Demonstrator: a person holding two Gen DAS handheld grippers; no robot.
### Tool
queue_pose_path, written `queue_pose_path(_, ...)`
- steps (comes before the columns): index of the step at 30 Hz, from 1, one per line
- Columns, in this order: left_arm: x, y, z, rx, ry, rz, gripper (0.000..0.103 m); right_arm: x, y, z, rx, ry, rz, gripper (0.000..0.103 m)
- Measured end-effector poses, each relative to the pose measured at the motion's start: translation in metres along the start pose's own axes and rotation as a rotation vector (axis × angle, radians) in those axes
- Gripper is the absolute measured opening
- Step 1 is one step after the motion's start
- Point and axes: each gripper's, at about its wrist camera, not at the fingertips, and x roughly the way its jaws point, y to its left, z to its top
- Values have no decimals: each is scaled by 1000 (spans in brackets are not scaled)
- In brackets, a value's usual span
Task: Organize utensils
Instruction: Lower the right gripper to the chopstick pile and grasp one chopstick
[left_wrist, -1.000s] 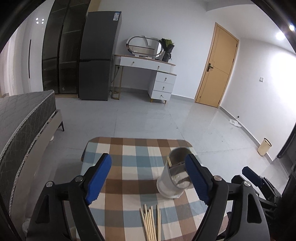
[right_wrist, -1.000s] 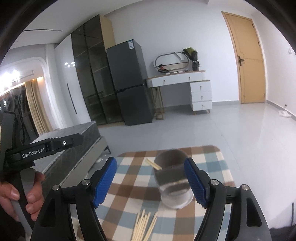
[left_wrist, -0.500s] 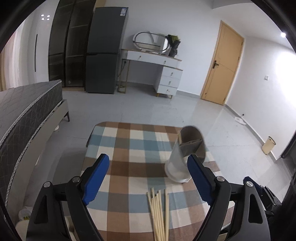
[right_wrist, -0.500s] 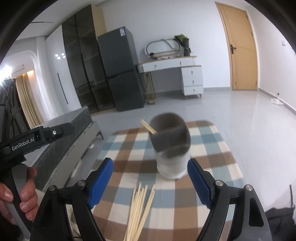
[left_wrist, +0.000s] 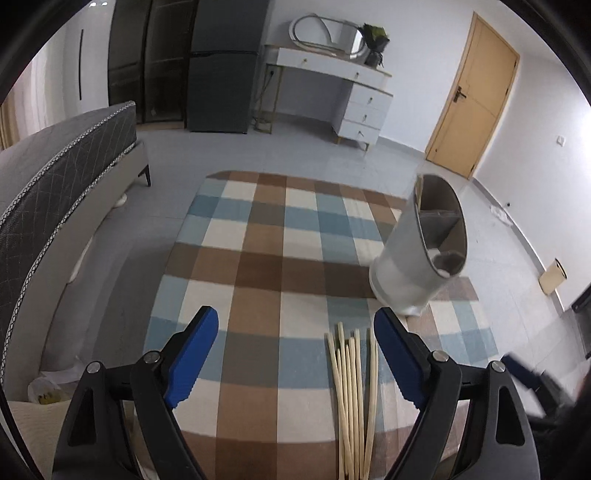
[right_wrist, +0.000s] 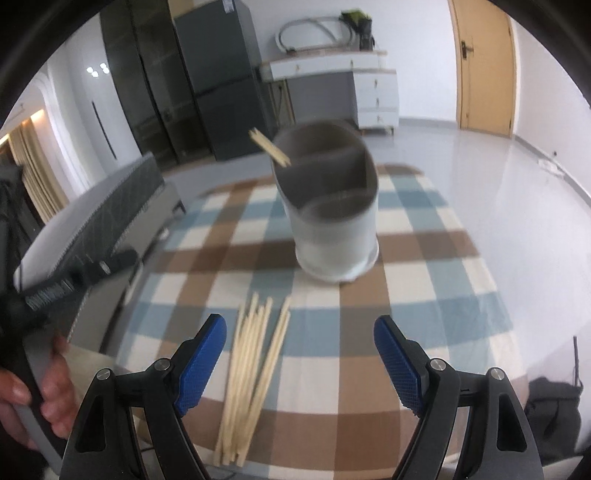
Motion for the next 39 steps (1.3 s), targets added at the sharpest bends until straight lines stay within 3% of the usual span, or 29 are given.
queue_pose_path(7, 10, 5, 2, -35, 42, 34, 83, 52, -6, -5, 39, 171, -5, 81)
queue_pose_path(13, 18, 16, 9, -80, 72, 62, 83, 93, 2, -8, 5, 269, -18, 68)
queue_pose_path(17, 25, 28, 11, -136, 110, 69, 83, 113, 10, -9, -44, 304, -58, 55)
queue_pose_path(31, 27, 48, 17, -243, 177, 74, 83, 134, 27, -5, -132, 364, -151, 51)
queue_pose_path(33, 27, 53, 18, -273, 183, 68, 83, 138, 34, -5, -153, 378, -164, 42)
queue_pose_path(37, 24, 61, 19, -305, 175, 80, 83, 140, 40, 1, -143, 365, -165, 34)
queue_pose_path(39, 24, 65, 19, -310, 171, 89, 83, 141, 45, 5, -141, 365, -155, 23)
